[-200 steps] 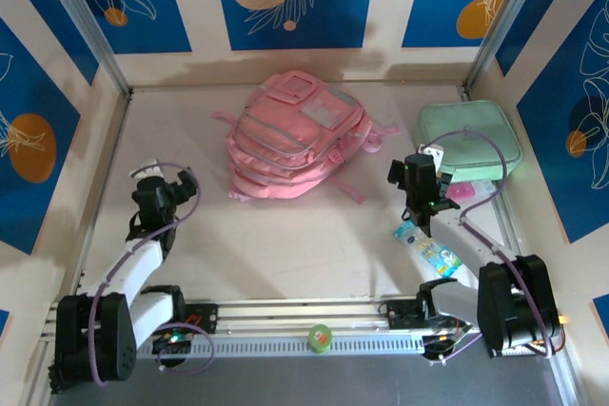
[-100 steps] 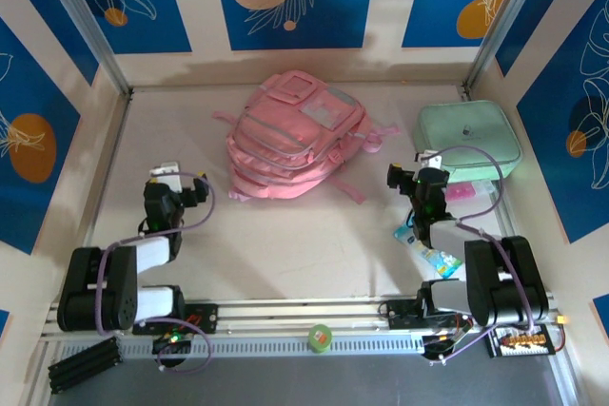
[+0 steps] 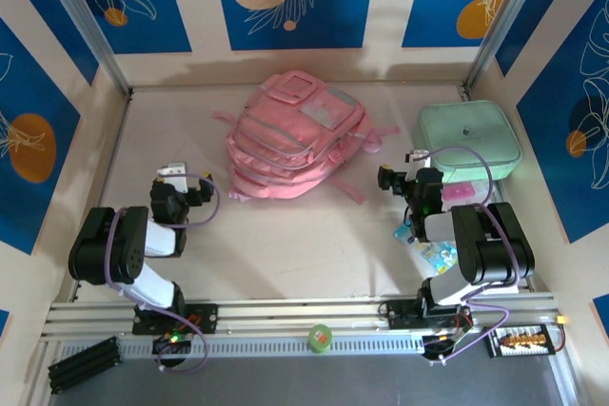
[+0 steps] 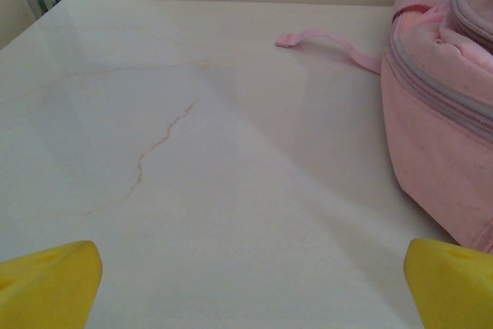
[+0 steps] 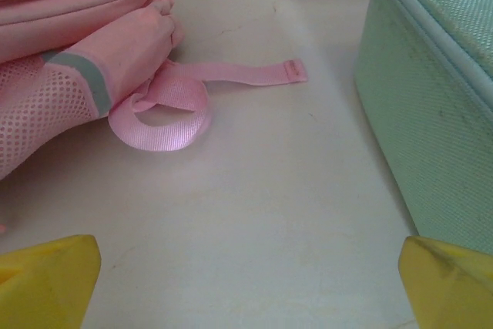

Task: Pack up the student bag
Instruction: Reset both arms

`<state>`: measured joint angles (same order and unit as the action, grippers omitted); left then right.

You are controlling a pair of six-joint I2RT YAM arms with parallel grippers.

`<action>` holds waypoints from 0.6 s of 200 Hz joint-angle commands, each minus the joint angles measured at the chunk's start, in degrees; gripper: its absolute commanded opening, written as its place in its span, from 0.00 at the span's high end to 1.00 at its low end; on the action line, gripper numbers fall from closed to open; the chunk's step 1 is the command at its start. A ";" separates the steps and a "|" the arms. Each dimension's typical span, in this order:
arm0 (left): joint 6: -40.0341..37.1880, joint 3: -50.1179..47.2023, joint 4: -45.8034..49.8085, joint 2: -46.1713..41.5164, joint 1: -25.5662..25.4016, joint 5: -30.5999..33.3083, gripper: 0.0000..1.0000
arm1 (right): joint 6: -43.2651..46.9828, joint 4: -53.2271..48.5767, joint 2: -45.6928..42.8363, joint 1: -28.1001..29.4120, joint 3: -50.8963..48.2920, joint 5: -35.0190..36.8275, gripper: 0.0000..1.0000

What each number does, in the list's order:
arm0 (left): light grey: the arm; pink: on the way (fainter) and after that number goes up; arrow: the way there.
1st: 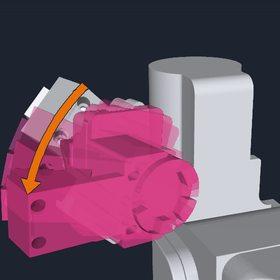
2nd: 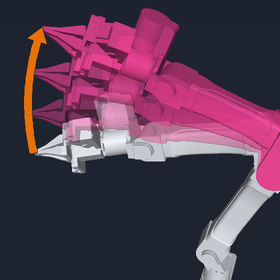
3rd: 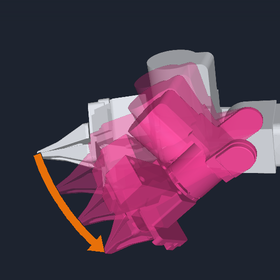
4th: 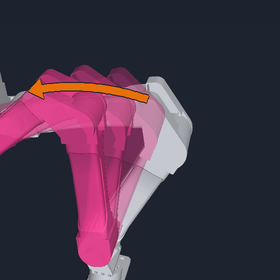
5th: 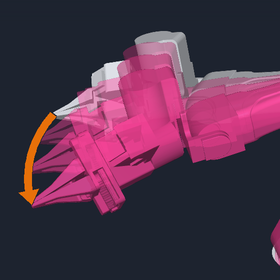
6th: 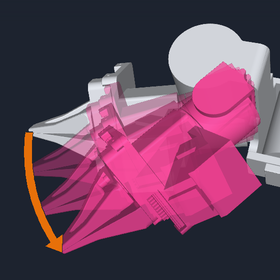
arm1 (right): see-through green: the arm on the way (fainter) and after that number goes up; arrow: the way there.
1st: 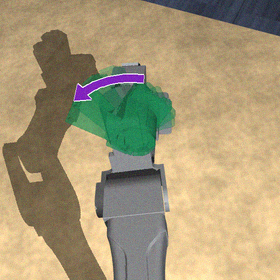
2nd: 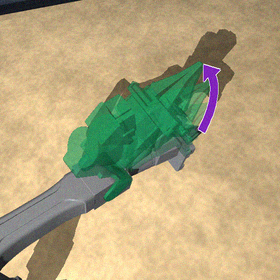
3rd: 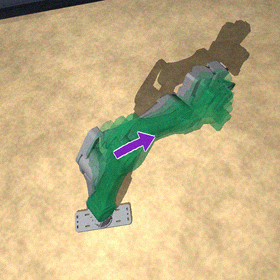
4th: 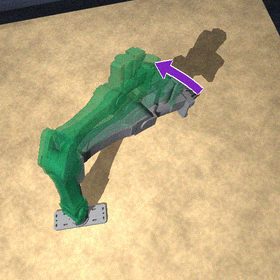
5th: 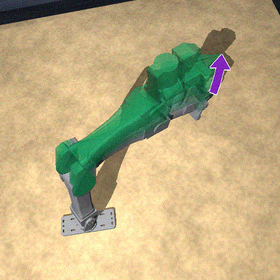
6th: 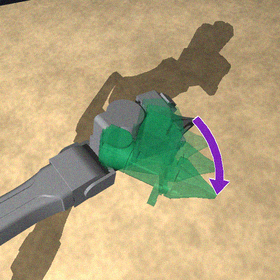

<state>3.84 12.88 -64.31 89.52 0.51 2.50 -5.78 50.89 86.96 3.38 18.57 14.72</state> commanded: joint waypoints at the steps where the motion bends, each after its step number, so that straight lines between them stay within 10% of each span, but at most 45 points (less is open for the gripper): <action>1: -2.06 2.19 -1.73 0.22 -2.00 4.31 0.00 | 0.90 0.04 0.36 0.62 2.87 0.67 0.01; 64: -6.51 6.71 7.18 -0.11 -3.24 -3.17 0.00 | -1.34 -2.91 0.42 -1.97 4.45 -1.89 0.01; 120: -5.31 8.21 9.55 0.30 -4.02 2.99 0.00 | -1.33 -3.07 0.42 -1.97 4.38 -1.97 0.01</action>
<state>-0.56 19.77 -56.05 89.49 -2.68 3.97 -6.68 47.48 87.22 1.48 22.11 13.45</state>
